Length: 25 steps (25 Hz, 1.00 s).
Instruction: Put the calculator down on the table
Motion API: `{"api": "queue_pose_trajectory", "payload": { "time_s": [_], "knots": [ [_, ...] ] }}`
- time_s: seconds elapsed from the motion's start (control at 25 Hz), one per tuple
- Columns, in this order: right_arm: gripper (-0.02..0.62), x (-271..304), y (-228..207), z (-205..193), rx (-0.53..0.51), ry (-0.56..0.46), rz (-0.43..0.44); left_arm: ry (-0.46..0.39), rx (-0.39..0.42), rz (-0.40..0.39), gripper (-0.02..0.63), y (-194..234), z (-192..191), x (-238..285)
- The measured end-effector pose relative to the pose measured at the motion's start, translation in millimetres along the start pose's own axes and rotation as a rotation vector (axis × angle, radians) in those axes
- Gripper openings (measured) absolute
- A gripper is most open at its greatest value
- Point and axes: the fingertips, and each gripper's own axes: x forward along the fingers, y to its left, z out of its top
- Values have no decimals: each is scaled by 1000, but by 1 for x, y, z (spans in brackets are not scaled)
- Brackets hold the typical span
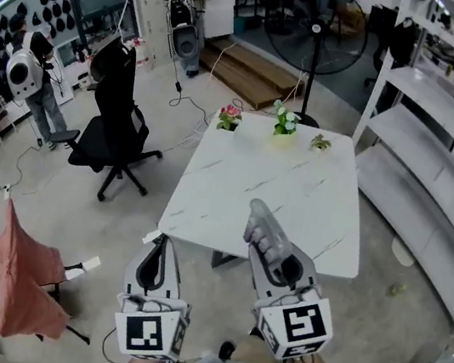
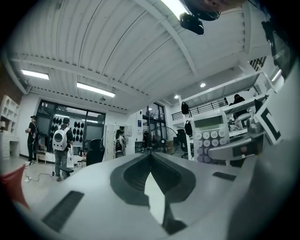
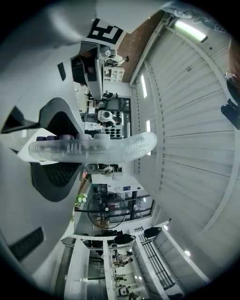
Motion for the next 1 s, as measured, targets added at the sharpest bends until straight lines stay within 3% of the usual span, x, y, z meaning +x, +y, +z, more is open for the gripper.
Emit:
{"api": "queue_pose_trajectory", "payload": {
  "time_s": [0.48,1.0],
  "knots": [
    [144,51,-31,-36,53,88,-16,84,7,-22,8,4,-40,59],
    [144,186,-82,-44,92,136,-2,129,34,-26,8,44,-53,199]
  ]
}}
